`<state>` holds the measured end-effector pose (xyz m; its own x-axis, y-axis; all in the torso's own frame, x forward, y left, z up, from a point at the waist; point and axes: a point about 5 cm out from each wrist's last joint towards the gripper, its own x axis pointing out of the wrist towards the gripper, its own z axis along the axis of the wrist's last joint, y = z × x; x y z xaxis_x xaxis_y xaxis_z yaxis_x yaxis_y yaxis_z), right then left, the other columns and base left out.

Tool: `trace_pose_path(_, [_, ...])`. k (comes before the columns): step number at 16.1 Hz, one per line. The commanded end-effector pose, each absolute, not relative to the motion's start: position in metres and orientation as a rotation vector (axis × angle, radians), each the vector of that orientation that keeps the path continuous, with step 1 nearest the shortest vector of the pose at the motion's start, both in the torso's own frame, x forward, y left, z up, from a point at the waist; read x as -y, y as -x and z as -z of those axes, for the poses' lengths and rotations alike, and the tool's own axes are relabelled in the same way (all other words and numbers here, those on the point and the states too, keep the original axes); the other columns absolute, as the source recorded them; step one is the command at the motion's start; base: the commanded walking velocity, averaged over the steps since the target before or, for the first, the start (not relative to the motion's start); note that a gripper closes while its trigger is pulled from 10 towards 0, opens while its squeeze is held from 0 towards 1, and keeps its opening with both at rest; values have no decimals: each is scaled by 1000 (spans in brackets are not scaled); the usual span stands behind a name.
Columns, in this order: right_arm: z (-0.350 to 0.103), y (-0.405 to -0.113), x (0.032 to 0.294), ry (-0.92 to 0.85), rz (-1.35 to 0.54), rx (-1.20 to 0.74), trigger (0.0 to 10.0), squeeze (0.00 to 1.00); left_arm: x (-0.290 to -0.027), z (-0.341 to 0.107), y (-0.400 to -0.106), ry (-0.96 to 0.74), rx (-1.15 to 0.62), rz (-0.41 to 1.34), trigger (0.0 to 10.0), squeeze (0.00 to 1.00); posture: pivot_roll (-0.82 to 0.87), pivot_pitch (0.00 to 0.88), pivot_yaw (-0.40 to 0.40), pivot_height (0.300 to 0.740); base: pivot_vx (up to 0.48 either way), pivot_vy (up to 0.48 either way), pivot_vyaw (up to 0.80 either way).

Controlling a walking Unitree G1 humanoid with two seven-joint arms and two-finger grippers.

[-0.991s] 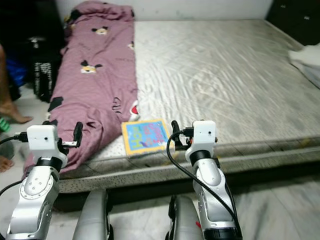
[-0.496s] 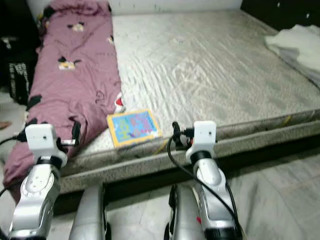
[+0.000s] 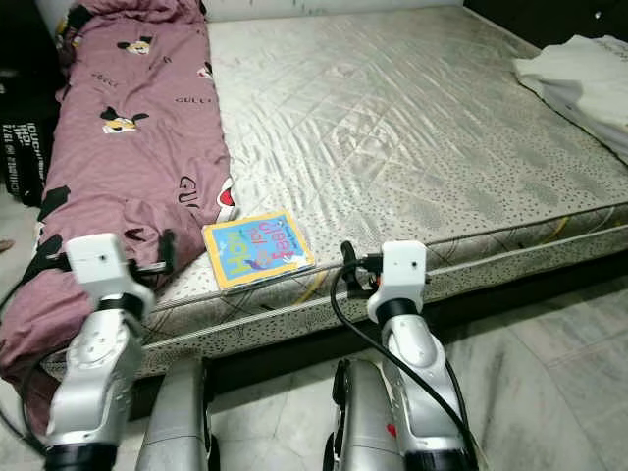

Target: Clean up the room

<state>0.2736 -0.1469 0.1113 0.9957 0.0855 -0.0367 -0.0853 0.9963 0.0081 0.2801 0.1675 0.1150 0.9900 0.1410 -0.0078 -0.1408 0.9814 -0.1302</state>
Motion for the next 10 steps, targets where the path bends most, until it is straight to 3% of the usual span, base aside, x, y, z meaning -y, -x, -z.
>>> trace_pose_path(1, [-117,-272,149,-20,-84,-18,10000,0,-167,-114,-283,146,-1,-154,10000,0,11,100,-13,524,0,0,0])
trace_pose_path(3, [-117,-269,151,-15,-76,-23,10000,0,-163,-109,-287,169,-27,-155,10000,0,-4,107,-17,499,0,0,0])
trace_pose_path(6, [-120,-265,154,11,-71,-25,10000,0,-162,-101,-293,200,-53,-165,10000,0,-26,119,-20,499,0,0,0])
trace_pose_path(10, [-124,-248,183,74,-32,-45,10000,0,-149,-94,-314,233,-78,-144,10000,0,-83,140,-23,499,0,0,0])
